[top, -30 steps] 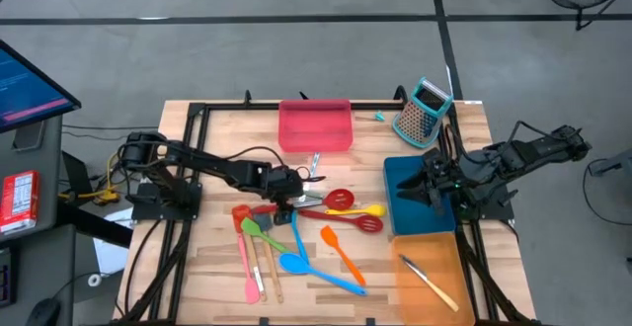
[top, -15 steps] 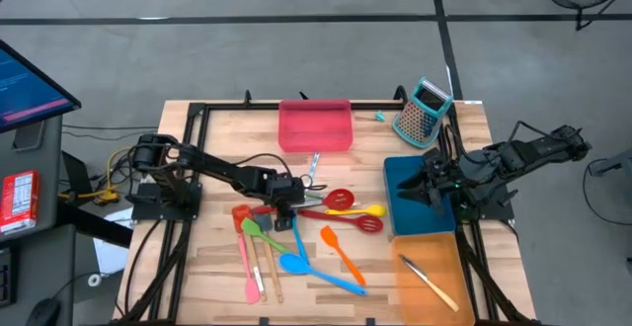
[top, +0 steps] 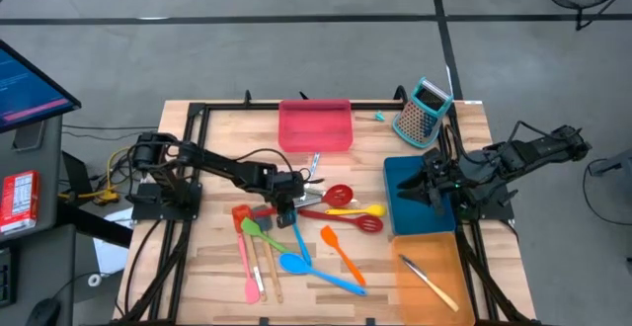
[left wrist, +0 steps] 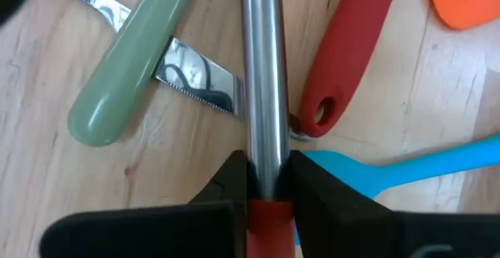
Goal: Pick & Place Kitchen Items
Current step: Put the red serving spoon into the red bin
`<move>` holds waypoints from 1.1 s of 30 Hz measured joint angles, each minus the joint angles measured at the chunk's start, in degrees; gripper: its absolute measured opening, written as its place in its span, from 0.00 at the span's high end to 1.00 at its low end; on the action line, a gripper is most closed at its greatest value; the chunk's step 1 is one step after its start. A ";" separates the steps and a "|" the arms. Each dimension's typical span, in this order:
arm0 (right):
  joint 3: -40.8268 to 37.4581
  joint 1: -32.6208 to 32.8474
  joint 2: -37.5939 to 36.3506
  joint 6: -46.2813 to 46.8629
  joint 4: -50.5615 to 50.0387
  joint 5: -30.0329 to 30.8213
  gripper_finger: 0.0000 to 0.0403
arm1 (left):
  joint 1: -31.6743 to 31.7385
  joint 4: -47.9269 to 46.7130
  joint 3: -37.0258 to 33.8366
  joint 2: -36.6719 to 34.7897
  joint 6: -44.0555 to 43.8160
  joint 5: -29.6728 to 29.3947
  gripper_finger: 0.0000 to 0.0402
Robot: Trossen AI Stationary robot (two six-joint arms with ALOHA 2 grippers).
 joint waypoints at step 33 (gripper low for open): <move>0.00 0.01 0.14 -1.72 0.45 0.75 0.60 | 6.16 16.73 -0.17 -47.40 -20.83 9.89 0.90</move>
